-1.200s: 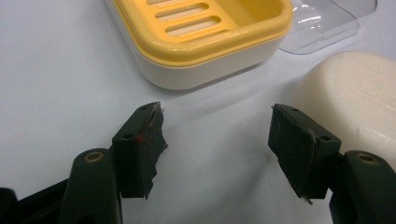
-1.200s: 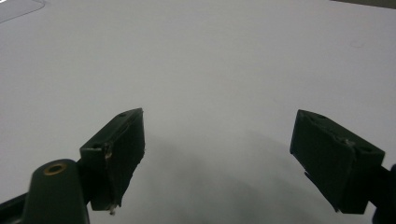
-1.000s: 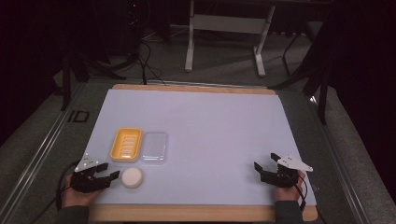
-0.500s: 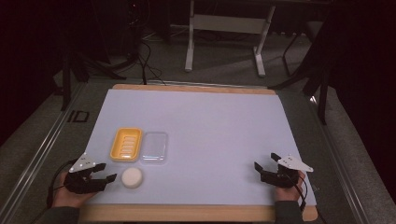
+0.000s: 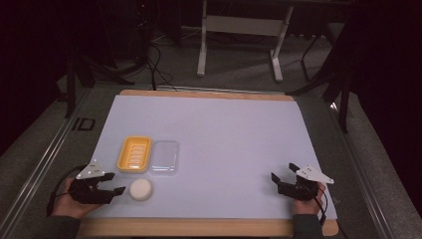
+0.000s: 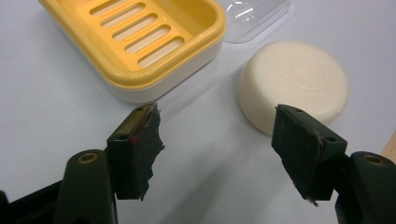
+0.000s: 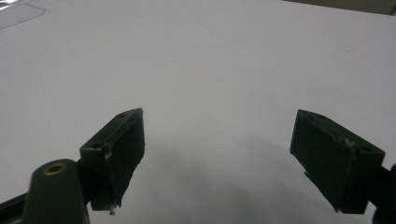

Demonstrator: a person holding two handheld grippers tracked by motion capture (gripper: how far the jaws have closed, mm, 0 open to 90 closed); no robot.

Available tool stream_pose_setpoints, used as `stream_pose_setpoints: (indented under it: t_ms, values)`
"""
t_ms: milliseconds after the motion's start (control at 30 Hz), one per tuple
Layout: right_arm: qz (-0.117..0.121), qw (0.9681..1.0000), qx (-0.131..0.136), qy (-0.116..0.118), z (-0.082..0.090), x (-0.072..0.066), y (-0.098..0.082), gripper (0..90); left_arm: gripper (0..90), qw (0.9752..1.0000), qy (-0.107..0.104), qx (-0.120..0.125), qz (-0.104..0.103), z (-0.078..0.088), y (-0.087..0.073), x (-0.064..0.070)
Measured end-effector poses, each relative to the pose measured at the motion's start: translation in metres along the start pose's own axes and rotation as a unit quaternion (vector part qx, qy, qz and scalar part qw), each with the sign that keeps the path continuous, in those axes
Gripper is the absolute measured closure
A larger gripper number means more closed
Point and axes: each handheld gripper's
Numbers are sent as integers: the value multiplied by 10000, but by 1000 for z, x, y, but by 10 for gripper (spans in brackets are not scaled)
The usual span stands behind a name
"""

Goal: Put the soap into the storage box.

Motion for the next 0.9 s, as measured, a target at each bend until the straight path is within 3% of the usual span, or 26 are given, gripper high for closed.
stream_pose_setpoints:
  t_ms: [200, 567, 900]
  values:
    - [23, 10000, 32, -2, 1, 0, 0, 173, 329, 10000, -48, -60, -39, 1, 5, -2]
    - [-5, 10000, 63, 25, 2, 0, -1, 173, 321, 9990, -226, -128, -355, 2, 20, -2]
    - [34, 10000, 67, 33, 2, -1, -1, 172, 309, 9971, -376, -364, -544, -1, 27, 0]
Point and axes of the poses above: each handheld gripper's, and its own axes: z roughly backward along the jaws, y roughly out of its top, x roughly to its right, and after that the axes turned 15 degrees about -z, right-handed
